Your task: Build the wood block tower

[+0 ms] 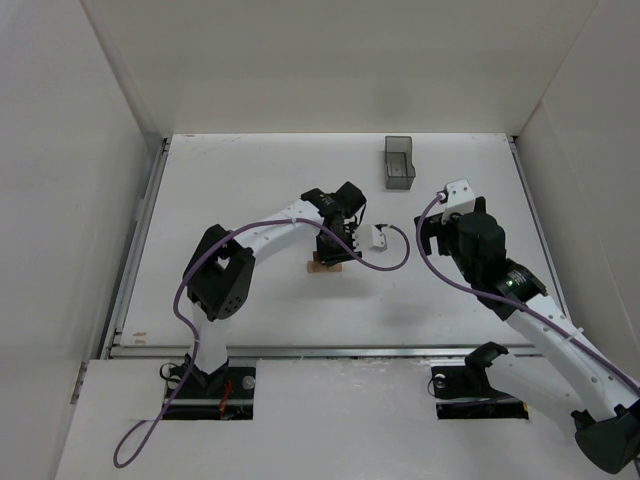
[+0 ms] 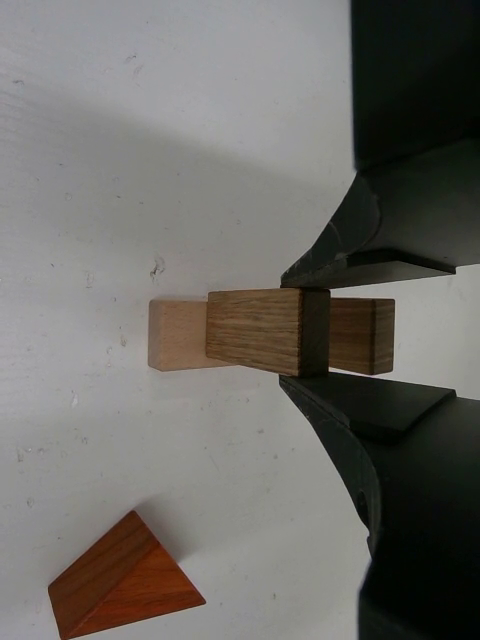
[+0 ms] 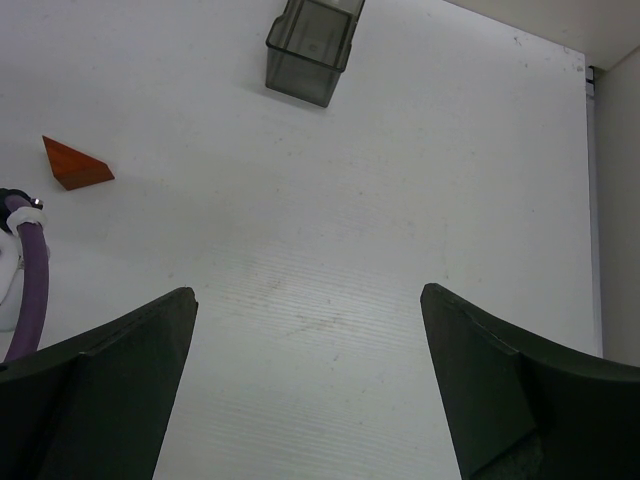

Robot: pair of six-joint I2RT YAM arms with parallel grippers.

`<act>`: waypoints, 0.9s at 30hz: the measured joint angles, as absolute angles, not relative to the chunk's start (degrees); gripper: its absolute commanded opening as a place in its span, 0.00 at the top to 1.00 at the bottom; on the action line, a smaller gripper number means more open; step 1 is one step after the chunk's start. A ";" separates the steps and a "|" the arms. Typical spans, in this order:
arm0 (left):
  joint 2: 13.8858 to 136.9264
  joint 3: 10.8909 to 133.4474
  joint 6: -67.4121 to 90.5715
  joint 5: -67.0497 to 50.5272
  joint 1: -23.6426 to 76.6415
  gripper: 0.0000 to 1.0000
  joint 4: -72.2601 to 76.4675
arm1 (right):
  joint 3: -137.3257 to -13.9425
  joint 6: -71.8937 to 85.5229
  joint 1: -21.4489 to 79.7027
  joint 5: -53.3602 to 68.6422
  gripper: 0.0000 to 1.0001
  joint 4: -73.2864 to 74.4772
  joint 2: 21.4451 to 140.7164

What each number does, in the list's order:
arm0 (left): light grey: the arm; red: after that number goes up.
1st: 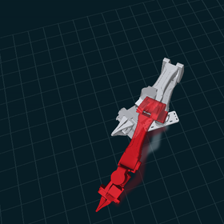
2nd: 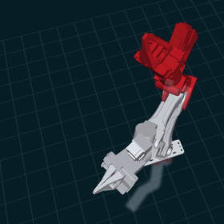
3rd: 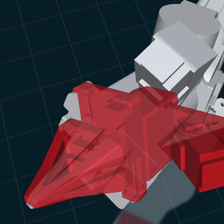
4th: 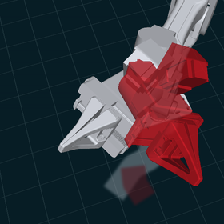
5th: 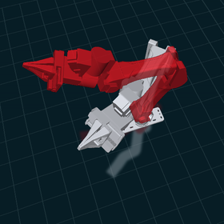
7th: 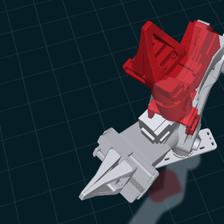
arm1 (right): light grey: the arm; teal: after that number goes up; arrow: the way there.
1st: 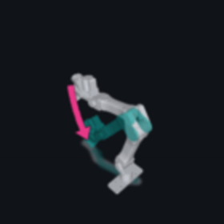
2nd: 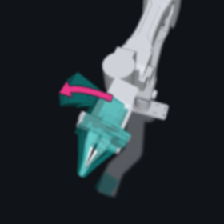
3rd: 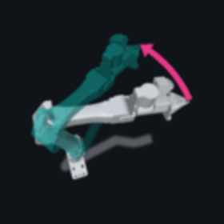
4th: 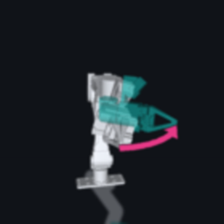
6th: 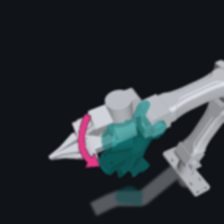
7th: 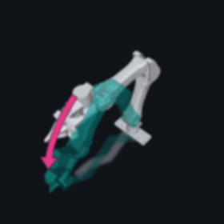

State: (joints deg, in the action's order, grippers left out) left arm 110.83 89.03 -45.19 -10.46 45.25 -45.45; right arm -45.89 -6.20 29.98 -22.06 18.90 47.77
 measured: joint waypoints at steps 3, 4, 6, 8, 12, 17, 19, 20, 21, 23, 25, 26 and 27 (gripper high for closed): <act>110.83 89.03 -45.19 -10.46 45.25 0.67 -45.43 | -45.89 -6.20 29.98 -22.06 0.01 18.90 47.77; 110.83 89.03 -45.19 -10.46 45.25 0.67 -45.43 | -45.89 -6.20 29.98 -22.06 0.01 18.90 47.77; 110.83 89.03 -45.19 -10.46 45.25 0.67 -45.43 | -45.89 -6.20 29.98 -22.04 0.01 18.90 47.77; 110.83 89.03 -45.19 -10.46 45.23 0.67 -45.43 | -45.89 -6.20 29.98 -22.02 0.01 18.90 47.77; 110.83 89.03 -45.19 -10.44 45.23 0.65 -45.32 | -45.89 -6.20 29.98 -22.00 0.01 18.90 47.77; 110.83 89.03 -45.19 -10.24 45.23 0.63 -45.15 | -45.89 -6.20 29.98 -22.00 0.01 18.90 47.77; 110.83 89.03 -45.19 -10.13 45.23 0.61 -45.12 | -45.89 -6.20 29.98 -22.00 0.01 18.90 47.77; 110.83 89.03 -45.19 -10.04 45.23 0.60 -45.08 | -45.89 -6.20 29.98 -22.00 0.01 18.90 47.77; 110.83 89.03 -45.19 -10.00 45.23 0.60 -45.06 | -45.89 -6.20 29.98 -22.00 0.01 18.90 47.77; 110.83 89.03 -45.19 -9.80 45.23 0.60 -44.99 | -45.89 -6.20 29.98 -22.00 0.01 18.90 47.77; 110.83 89.03 -45.19 -9.67 45.23 0.60 -44.99 | -45.89 -6.20 29.98 -22.00 0.01 18.90 47.77; 110.83 89.03 -45.19 -9.61 45.23 0.60 -44.97 | -45.89 -6.20 29.98 -22.00 0.01 18.90 47.77; 110.85 89.03 -45.19 -9.58 45.23 0.60 -44.97 | -45.89 -6.20 29.98 -22.00 0.01 18.90 47.77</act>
State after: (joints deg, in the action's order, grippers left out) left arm 110.85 89.03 -45.19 -9.58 45.23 -44.97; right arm -45.89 -6.20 29.98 -22.00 18.90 47.77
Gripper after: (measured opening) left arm 0.397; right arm 0.993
